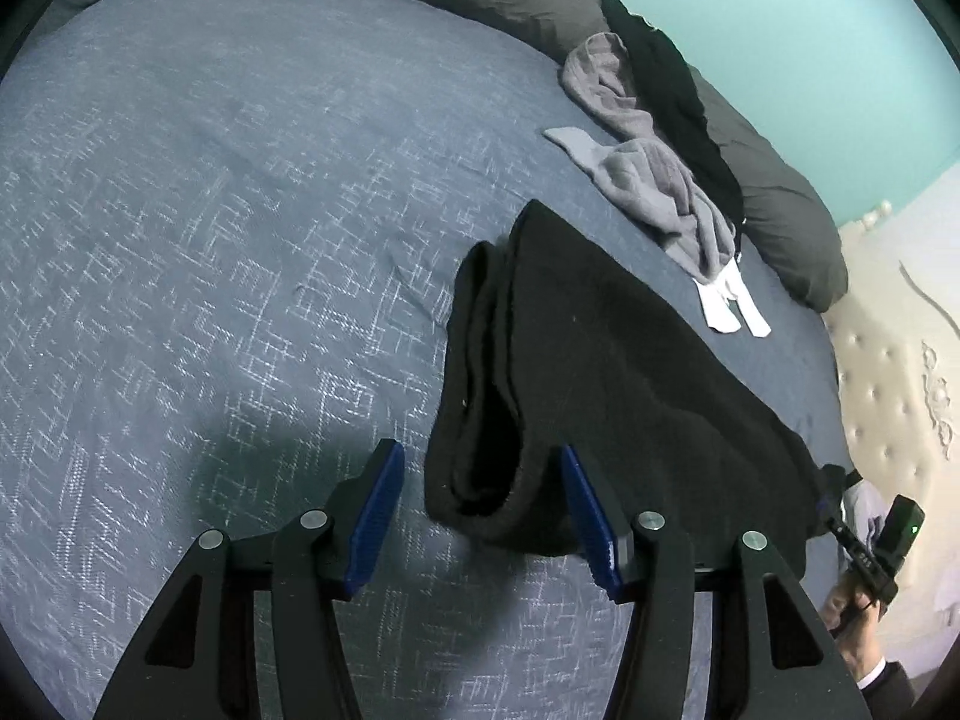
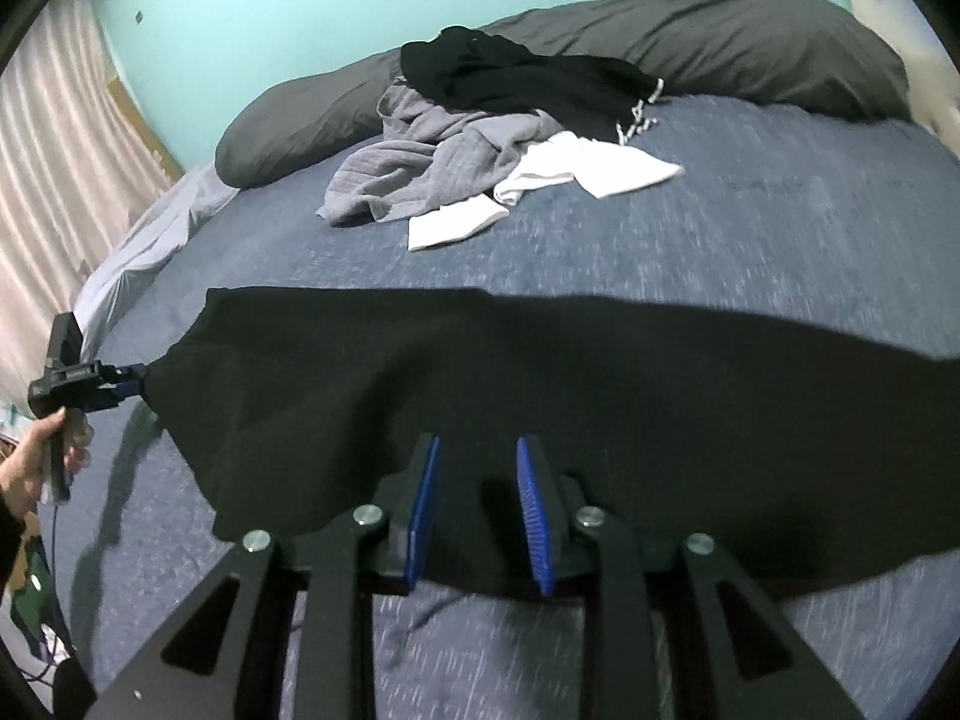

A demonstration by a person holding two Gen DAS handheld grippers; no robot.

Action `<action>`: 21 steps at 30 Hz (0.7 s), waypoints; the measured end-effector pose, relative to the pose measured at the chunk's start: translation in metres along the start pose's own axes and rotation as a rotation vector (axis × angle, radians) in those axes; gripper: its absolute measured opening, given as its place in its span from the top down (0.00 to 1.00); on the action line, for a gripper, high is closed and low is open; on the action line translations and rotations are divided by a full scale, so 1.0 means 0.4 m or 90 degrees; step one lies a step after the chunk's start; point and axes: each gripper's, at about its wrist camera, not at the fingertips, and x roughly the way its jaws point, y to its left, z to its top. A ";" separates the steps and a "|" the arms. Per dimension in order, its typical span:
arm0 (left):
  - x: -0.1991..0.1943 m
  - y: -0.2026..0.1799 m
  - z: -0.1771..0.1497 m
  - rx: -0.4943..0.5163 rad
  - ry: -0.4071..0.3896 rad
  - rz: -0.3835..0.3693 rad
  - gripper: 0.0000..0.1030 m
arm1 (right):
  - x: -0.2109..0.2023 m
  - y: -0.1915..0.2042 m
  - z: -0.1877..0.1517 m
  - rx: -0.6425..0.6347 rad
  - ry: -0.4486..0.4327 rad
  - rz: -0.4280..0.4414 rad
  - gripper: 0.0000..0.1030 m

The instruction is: Fold clothes

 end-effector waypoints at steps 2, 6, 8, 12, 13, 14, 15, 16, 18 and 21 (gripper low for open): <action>0.004 -0.007 -0.001 0.008 0.001 -0.008 0.60 | -0.003 0.002 -0.012 0.002 0.006 -0.003 0.74; 0.019 -0.032 -0.007 0.039 0.018 -0.004 0.81 | 0.003 0.013 -0.010 -0.004 0.009 0.000 0.74; 0.015 -0.027 -0.004 0.032 0.017 -0.010 0.86 | 0.006 0.019 -0.009 -0.007 0.011 0.002 0.74; -0.014 -0.016 -0.004 0.023 0.022 -0.023 0.93 | 0.012 0.031 -0.007 -0.014 0.014 0.005 0.74; -0.023 -0.017 -0.007 0.026 0.022 -0.026 0.93 | 0.013 0.032 -0.007 -0.014 0.015 0.005 0.74; -0.035 -0.020 -0.011 0.032 0.021 -0.027 0.93 | 0.014 0.032 -0.008 -0.012 0.015 0.006 0.74; -0.044 -0.019 -0.015 0.032 0.019 -0.029 0.94 | 0.016 0.032 -0.008 -0.011 0.015 0.007 0.74; -0.052 -0.018 -0.020 0.030 0.017 -0.035 0.94 | 0.017 0.031 -0.009 -0.009 0.015 0.008 0.74; -0.055 -0.010 -0.029 0.030 0.018 -0.029 0.94 | 0.018 0.028 -0.012 -0.005 0.016 0.010 0.74; -0.022 0.019 -0.038 0.013 0.034 -0.014 0.94 | 0.021 0.026 -0.018 -0.001 0.022 0.012 0.74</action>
